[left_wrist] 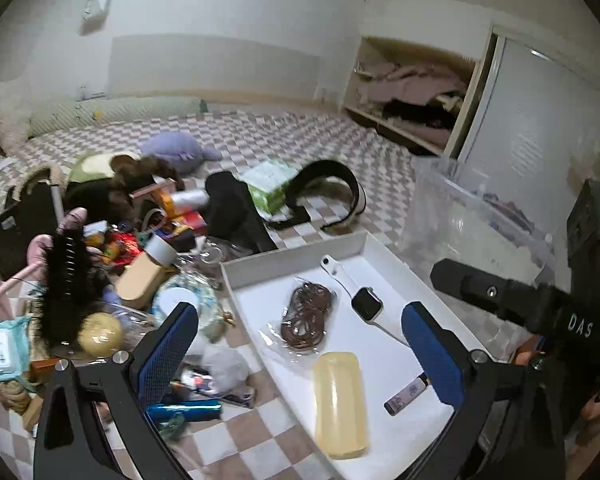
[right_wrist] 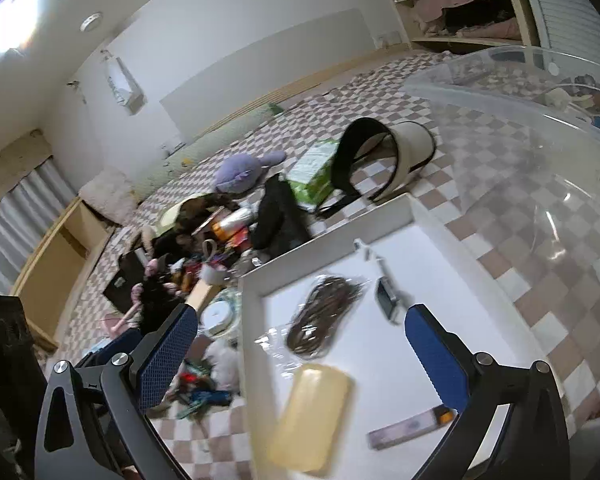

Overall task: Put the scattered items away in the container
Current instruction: 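Withdraw both grippers from the tray back over the clutter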

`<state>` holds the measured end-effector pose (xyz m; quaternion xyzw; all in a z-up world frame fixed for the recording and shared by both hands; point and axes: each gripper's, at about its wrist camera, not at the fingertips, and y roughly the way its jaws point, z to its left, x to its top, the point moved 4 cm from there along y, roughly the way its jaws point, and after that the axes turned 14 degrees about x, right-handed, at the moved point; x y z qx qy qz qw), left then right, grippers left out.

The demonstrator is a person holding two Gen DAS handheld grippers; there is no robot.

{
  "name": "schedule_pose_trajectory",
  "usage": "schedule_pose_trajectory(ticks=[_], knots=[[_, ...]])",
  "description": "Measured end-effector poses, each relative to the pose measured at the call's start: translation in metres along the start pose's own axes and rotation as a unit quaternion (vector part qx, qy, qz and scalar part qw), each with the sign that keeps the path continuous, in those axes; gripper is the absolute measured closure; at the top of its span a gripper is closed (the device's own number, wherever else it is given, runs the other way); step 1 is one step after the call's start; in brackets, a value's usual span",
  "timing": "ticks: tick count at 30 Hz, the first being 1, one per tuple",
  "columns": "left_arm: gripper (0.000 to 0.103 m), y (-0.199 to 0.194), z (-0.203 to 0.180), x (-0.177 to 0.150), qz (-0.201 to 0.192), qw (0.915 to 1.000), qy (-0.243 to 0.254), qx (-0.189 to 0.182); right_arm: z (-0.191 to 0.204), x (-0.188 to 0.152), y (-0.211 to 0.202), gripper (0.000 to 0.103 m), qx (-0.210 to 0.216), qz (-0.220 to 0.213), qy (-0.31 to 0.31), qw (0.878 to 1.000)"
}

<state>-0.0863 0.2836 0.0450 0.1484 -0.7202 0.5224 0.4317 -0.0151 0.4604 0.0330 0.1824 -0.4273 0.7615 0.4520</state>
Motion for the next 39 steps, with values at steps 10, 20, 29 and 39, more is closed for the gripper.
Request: schedule_pose_trajectory(ticks=[10, 20, 29, 39], knots=[[0.001, -0.049, 0.057, 0.003, -0.065, 0.9969, -0.005, 0.044, 0.065, -0.011, 0.003, 0.000, 0.055, -0.016, -0.102, 0.993], [0.001, -0.070, 0.132, -0.007, -0.056, 0.9935, -0.016, 0.098, 0.107, -0.024, 0.026, 0.000, 0.078, -0.026, -0.121, 0.989], [0.001, -0.066, 0.211, -0.039, -0.021, 0.9872, -0.039, 0.153, 0.125, -0.064, 0.071, 0.000, 0.044, 0.021, -0.119, 0.992], [0.001, -0.034, 0.267, -0.090, 0.017, 0.9770, -0.100, 0.187, 0.116, -0.143, 0.127, 0.000, -0.004, 0.094, -0.119, 0.988]])
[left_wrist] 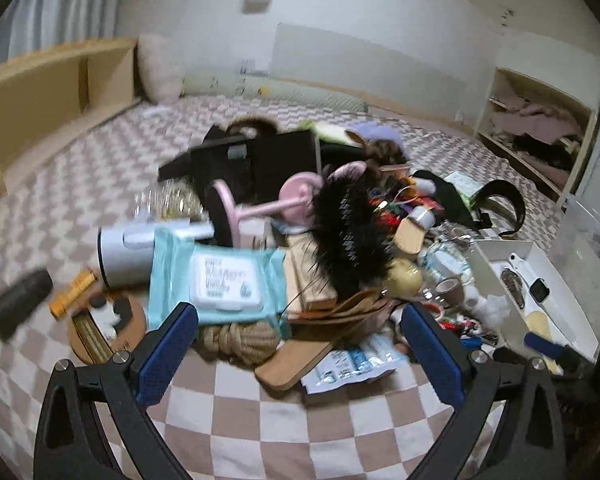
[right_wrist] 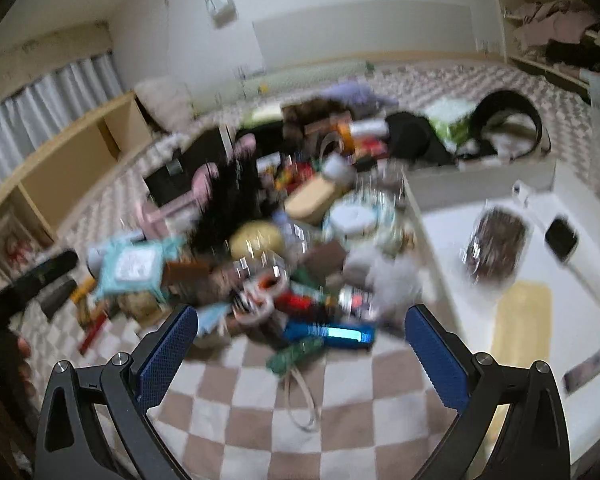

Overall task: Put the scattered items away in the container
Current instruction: 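Withdraw both grippers from the tray back over the clutter, then lower the right gripper onto the green clothespin while the left gripper reaches the white packet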

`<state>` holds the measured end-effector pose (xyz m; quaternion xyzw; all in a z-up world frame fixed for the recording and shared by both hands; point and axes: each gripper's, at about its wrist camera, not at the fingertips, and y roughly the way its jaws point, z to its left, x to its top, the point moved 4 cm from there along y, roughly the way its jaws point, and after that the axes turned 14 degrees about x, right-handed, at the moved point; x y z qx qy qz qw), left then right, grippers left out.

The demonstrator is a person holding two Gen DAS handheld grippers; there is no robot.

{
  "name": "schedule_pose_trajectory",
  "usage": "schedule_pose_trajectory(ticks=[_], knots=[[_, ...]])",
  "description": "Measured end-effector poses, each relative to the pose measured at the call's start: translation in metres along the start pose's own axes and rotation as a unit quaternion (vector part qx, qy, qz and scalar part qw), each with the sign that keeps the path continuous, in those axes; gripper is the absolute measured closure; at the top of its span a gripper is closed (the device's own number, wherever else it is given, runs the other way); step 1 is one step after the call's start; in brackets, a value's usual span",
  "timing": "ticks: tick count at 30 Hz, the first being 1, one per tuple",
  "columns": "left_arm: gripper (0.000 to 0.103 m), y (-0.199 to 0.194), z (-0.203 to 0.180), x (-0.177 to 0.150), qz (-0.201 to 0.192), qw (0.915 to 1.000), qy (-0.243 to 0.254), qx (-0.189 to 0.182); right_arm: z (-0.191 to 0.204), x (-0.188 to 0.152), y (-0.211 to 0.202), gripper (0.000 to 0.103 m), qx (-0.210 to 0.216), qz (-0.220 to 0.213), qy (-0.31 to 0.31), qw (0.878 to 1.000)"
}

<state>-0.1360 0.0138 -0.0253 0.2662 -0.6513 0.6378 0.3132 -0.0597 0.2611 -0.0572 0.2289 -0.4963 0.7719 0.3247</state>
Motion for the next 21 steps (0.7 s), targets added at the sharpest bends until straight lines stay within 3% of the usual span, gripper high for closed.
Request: schedule_pose_trajectory(ticks=[5, 9, 14, 16, 18, 21], knots=[[0.002, 0.023, 0.010, -0.020, 0.024, 0.9996, -0.011, 0.006, -0.006, -0.022, 0.024, 0.000, -0.013, 0.036, 0.009, 0.999], [0.002, 0.030, 0.020, -0.031, 0.037, 0.9992, -0.015, 0.005, -0.015, -0.028, 0.036, 0.019, -0.007, 0.049, 0.033, 0.998], [0.002, 0.030, 0.035, -0.045, 0.057, 0.9971, -0.049, -0.008, -0.024, -0.035, 0.047, 0.027, -0.001, 0.057, 0.059, 0.997], [0.002, 0.029, 0.041, -0.046, 0.060, 0.9960, -0.066, -0.008, -0.024, -0.034, 0.047, 0.038, -0.007, 0.056, 0.053, 0.997], [0.002, 0.030, 0.049, -0.046, 0.062, 0.9945, -0.084, -0.004, -0.028, -0.035, 0.049, 0.056, -0.022, 0.059, 0.047, 0.997], [0.006, 0.038, 0.056, -0.049, 0.077, 0.9913, -0.106, -0.003, -0.035, -0.037, 0.045, 0.067, -0.020, 0.054, 0.059, 0.997]])
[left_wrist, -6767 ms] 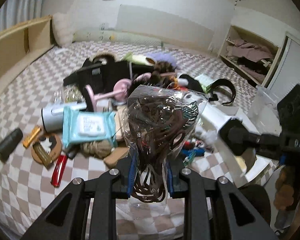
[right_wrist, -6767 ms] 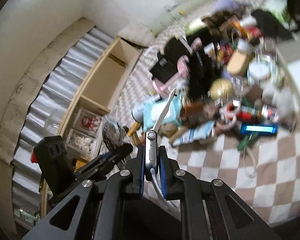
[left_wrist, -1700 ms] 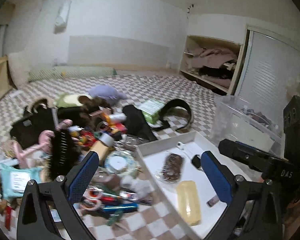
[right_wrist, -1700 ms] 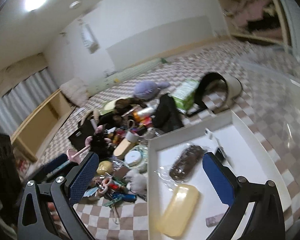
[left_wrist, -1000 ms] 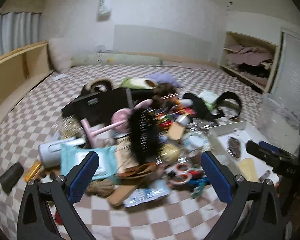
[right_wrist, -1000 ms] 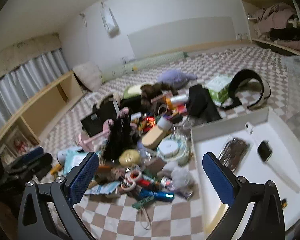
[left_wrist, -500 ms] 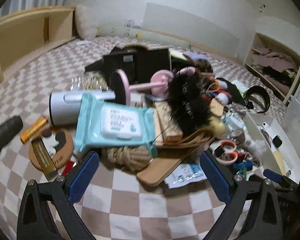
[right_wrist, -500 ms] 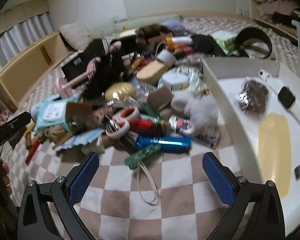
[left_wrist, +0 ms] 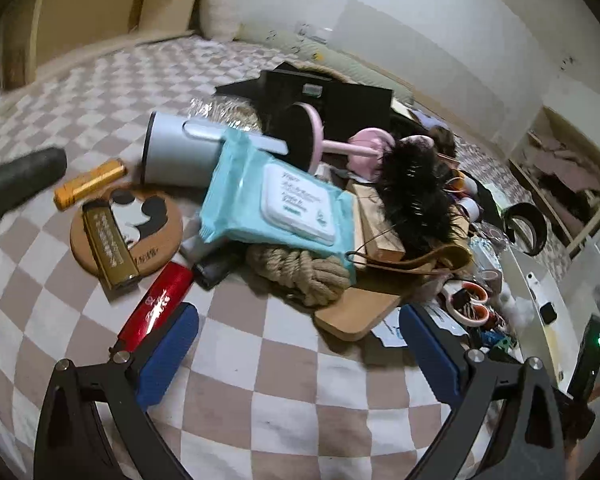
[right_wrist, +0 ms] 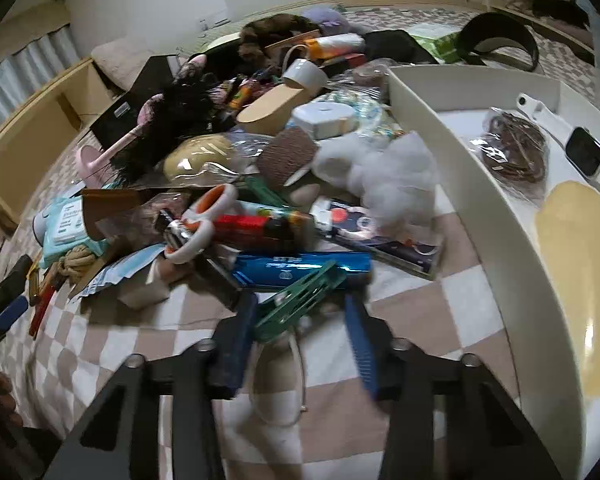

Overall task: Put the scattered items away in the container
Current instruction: 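Lower the right gripper onto the green clothespin while the left gripper reaches the white packet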

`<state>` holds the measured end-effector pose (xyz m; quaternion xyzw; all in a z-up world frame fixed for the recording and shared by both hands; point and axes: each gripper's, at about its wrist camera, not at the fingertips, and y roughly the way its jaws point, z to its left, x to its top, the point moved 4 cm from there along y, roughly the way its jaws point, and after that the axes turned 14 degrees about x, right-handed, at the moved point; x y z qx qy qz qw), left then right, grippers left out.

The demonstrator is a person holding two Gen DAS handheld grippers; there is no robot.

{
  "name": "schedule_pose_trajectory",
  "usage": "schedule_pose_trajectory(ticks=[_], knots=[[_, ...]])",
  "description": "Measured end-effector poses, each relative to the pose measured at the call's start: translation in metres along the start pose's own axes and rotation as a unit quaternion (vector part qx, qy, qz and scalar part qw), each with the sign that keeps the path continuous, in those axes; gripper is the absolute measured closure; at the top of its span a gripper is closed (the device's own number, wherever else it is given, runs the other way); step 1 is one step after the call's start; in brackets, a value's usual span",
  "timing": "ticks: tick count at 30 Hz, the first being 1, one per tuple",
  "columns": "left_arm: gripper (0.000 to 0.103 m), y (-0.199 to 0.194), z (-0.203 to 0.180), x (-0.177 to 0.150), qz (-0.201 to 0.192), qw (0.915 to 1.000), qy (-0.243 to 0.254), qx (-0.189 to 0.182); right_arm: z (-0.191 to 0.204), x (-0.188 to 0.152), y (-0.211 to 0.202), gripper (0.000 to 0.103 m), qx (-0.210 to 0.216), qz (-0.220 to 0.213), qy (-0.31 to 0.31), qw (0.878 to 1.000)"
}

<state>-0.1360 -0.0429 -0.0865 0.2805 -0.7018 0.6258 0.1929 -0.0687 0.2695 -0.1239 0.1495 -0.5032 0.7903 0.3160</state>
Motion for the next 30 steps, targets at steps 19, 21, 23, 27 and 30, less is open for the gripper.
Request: schedule_pose_trajectory(ticks=[19, 21, 23, 27, 30], knots=[[0.049, 0.012, -0.089, -0.046, 0.030, 0.9845, 0.167, -0.047, 0.017, -0.029, 0.001, 0.085, 0.121, 0.042, 0.033, 0.991], [0.049, 0.017, -0.088, -0.046, 0.043, 0.9861, 0.150, -0.057, 0.015, -0.028, 0.002, 0.085, 0.127, 0.043, 0.041, 0.990], [0.049, 0.020, -0.089, -0.046, 0.052, 0.9871, 0.136, -0.065, 0.017, -0.029, 0.003, 0.085, 0.122, 0.044, 0.036, 0.991], [0.049, 0.027, -0.086, -0.041, 0.075, 0.9885, 0.065, -0.114, 0.019, -0.030, 0.003, 0.085, 0.119, 0.044, 0.030, 0.992], [0.034, 0.029, -0.082, -0.036, 0.090, 0.9832, 0.003, -0.159, 0.016, -0.030, 0.003, 0.085, 0.125, 0.044, 0.038, 0.991]])
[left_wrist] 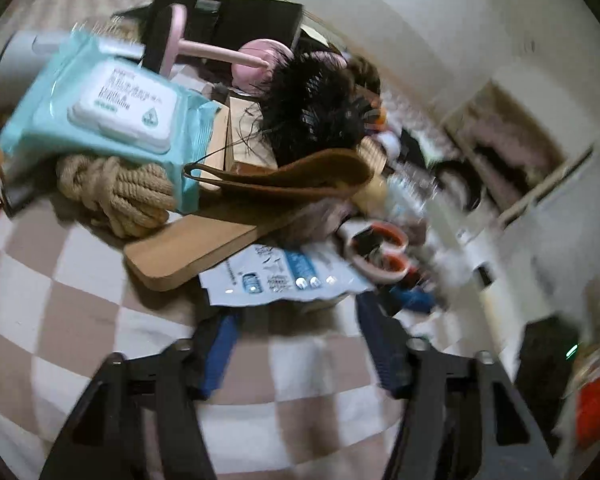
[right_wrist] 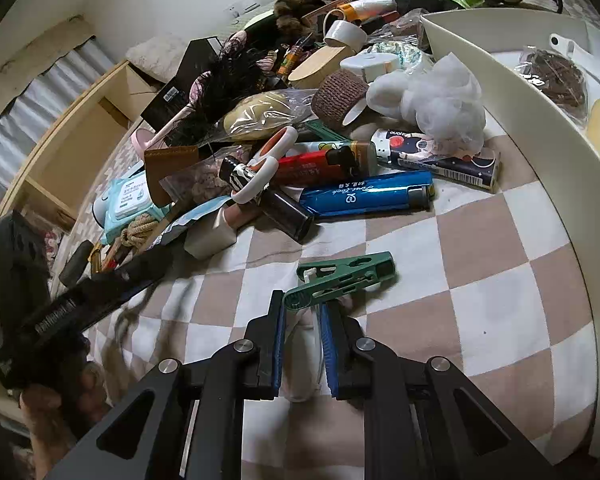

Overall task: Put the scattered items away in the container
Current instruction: 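Lower the right gripper onto the green clothespin while the left gripper reaches the white packet, then lift the white printed packet with the left gripper while the right gripper closes on the green clothespin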

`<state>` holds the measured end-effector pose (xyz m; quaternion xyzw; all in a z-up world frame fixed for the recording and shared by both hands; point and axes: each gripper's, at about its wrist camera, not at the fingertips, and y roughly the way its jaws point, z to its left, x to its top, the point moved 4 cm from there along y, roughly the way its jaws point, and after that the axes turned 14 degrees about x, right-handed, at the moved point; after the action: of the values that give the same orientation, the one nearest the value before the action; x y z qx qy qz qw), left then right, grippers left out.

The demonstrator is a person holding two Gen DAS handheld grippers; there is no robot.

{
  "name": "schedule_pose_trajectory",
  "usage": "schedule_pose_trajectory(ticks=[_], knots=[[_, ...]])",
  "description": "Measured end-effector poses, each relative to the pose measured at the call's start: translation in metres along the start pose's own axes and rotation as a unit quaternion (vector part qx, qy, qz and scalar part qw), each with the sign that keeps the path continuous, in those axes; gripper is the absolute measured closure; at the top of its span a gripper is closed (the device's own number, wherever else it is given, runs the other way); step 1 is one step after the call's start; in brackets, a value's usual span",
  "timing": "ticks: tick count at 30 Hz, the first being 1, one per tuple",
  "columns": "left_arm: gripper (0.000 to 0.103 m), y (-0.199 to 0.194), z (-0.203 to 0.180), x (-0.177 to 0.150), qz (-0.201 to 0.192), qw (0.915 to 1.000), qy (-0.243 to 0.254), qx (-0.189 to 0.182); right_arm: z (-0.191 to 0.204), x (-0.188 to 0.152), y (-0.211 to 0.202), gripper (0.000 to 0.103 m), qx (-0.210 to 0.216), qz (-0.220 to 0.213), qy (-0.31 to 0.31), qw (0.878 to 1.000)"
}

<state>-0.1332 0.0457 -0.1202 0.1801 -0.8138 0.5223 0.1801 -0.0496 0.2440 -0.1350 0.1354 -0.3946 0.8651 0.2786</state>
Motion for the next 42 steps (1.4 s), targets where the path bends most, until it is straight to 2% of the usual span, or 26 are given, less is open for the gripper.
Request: schedule_pose_trajectory(ticks=[1, 3, 5, 6, 11, 17, 20, 25, 29, 34, 36, 38, 42], knots=[[0.027, 0.000, 0.002, 0.002, -0.004, 0.9998, -0.020, -0.007, 0.000, 0.000, 0.000, 0.085, 0.000, 0.000, 0.000, 1.000], [0.027, 0.004, 0.006, 0.007, -0.005, 0.9986, -0.050, -0.015, 0.000, 0.000, 0.000, 0.085, -0.001, 0.000, -0.001, 1.000], [0.031, 0.009, 0.010, 0.011, -0.007, 0.9968, -0.078, -0.015, 0.001, 0.000, 0.001, 0.085, -0.004, 0.001, -0.005, 1.000], [0.034, 0.010, 0.012, 0.013, -0.010, 0.9960, -0.088, -0.013, 0.001, -0.001, 0.001, 0.085, -0.006, 0.001, -0.008, 1.000], [0.065, 0.018, 0.026, 0.017, -0.017, 0.9918, -0.126, 0.014, 0.003, -0.001, 0.002, 0.085, -0.014, 0.003, -0.017, 1.000], [0.076, 0.014, 0.030, 0.016, -0.013, 0.9922, -0.122, 0.021, 0.001, 0.001, 0.001, 0.085, -0.014, 0.006, -0.026, 1.000], [0.077, 0.006, 0.024, 0.011, -0.017, 0.9946, -0.100, 0.025, 0.005, 0.000, 0.002, 0.085, -0.018, 0.009, -0.042, 0.999], [0.080, -0.009, 0.008, -0.001, -0.026, 0.9982, -0.045, 0.029, 0.017, -0.007, 0.006, 0.085, 0.002, 0.025, -0.065, 0.998], [0.088, -0.028, -0.006, -0.008, -0.054, 0.9978, 0.012, 0.038, 0.019, -0.009, 0.007, 0.085, 0.016, 0.031, -0.061, 0.998], [0.092, -0.057, -0.022, -0.007, -0.123, 0.9850, 0.088, 0.084, 0.017, -0.009, 0.008, 0.085, 0.025, 0.032, -0.048, 0.998], [0.096, -0.063, -0.026, -0.006, -0.142, 0.9801, 0.107, 0.088, 0.019, -0.010, 0.008, 0.085, 0.021, 0.033, -0.053, 0.998], [0.096, -0.066, -0.033, -0.005, -0.155, 0.9744, 0.134, 0.093, 0.021, -0.011, 0.009, 0.085, 0.017, 0.034, -0.058, 0.998], [0.096, -0.052, -0.038, -0.008, -0.143, 0.9730, 0.148, 0.105, 0.021, -0.011, 0.010, 0.085, 0.016, 0.035, -0.057, 0.998]])
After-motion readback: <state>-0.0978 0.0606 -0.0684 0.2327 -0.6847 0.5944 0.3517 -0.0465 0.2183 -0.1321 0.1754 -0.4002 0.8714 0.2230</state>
